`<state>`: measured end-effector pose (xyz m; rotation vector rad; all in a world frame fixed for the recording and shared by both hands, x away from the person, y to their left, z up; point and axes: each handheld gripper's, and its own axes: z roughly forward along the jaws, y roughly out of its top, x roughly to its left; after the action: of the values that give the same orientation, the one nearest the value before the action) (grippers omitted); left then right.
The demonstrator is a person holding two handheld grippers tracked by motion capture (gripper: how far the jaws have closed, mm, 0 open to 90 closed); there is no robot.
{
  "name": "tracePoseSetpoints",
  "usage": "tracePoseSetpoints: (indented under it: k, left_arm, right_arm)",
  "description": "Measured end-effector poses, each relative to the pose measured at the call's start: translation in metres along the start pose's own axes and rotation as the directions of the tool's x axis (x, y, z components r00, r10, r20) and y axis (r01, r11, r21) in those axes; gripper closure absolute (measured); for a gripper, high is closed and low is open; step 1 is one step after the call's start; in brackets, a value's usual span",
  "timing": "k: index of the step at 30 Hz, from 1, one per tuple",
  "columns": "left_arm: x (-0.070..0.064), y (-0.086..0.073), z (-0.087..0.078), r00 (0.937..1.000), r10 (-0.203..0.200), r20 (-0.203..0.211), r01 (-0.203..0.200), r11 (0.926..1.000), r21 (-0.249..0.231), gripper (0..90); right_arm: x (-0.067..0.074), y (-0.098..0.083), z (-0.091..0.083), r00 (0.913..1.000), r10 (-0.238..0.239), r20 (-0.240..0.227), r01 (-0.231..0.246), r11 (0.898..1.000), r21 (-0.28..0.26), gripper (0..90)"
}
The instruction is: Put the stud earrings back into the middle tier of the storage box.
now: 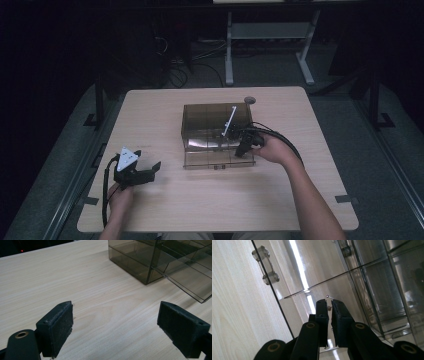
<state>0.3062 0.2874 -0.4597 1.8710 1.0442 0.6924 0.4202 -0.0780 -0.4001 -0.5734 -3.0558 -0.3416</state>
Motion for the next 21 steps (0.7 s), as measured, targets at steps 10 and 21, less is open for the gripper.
tracePoseSetpoints:
  k: [10, 21]
  left_arm:
    - [-0.001, 0.000, 0.000, 1.0000, 0.002, 0.005, -0.002, 1.0000, -0.001, 12.8]
    - [-0.001, -0.001, -0.001, 1.0000, 0.002, 0.006, -0.002, 1.0000, 0.002, 12.8]
  right_arm:
    - [0.002, -0.010, -0.015, 0.9997, 0.023, -0.004, -0.023, 0.999, -0.046, 77.4]
    - [0.002, -0.030, -0.031, 0.9980, 0.063, -0.006, -0.063, 0.994, -0.088, 70.4]
